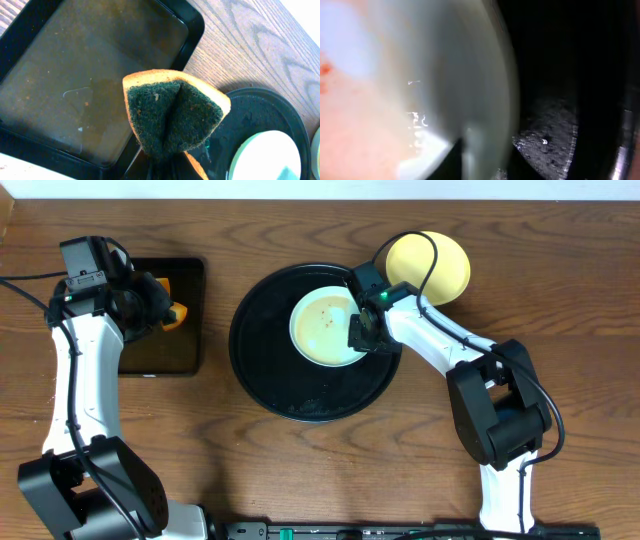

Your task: Clean dirty plates on tray and stack at the side

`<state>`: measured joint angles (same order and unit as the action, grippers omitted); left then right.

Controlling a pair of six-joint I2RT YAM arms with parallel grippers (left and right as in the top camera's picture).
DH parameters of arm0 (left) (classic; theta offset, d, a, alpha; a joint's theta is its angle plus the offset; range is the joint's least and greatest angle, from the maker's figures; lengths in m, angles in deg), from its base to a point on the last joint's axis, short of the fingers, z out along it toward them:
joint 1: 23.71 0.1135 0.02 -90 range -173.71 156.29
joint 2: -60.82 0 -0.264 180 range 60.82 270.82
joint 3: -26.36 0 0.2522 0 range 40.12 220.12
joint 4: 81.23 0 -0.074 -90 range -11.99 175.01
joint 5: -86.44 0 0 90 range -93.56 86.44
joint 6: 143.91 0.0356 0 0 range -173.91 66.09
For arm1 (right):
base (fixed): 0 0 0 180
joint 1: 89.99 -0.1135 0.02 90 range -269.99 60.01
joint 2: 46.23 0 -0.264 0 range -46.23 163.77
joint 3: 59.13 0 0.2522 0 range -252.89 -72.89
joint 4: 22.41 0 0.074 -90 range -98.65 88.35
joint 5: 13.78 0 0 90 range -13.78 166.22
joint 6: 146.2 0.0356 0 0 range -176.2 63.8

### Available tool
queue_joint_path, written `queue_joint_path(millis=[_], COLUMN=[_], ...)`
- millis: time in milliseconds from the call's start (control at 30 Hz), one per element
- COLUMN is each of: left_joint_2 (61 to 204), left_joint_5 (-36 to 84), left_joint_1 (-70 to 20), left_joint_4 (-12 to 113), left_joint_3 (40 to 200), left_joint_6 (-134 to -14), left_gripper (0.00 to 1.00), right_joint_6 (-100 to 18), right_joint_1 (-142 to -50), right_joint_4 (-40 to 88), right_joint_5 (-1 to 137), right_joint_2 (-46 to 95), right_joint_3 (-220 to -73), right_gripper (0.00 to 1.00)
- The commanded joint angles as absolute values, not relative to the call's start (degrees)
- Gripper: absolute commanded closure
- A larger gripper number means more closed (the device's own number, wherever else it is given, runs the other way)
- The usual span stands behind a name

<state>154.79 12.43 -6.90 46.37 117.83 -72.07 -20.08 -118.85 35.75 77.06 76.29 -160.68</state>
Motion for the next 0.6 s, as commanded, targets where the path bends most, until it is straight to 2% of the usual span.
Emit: queue_joint_path(millis=[0,100,300,567], left_joint_2=[155.3,155.3,155.3,155.3], left_joint_5=[12.3,12.3,12.3,12.3], left_joint_1=[-6.6,-6.6,-6.6,-6.6], left_joint_4=[46.2,46.2,46.2,46.0], left_joint_3=[117.5,117.5,117.5,117.5], left_joint_6=[-72.1,-72.1,-72.1,-71.9], left_gripper=[0.92,0.92,0.92,0.92], right_joint_6=[-19.0,-21.4,-34.6,-53.5], right_joint_1=[-119.3,-119.2,-117.9,-119.2], right_joint_4=[35.6,35.5,39.3,48.2], right_joint_5=[77.8,77.7,80.3,96.6], right_joint_2=[77.6,77.4,75.1,72.6], right_joint_3=[-160.7,-161.8,-171.8,-185.6], right_gripper=[0.99,0.99,0.99,0.99])
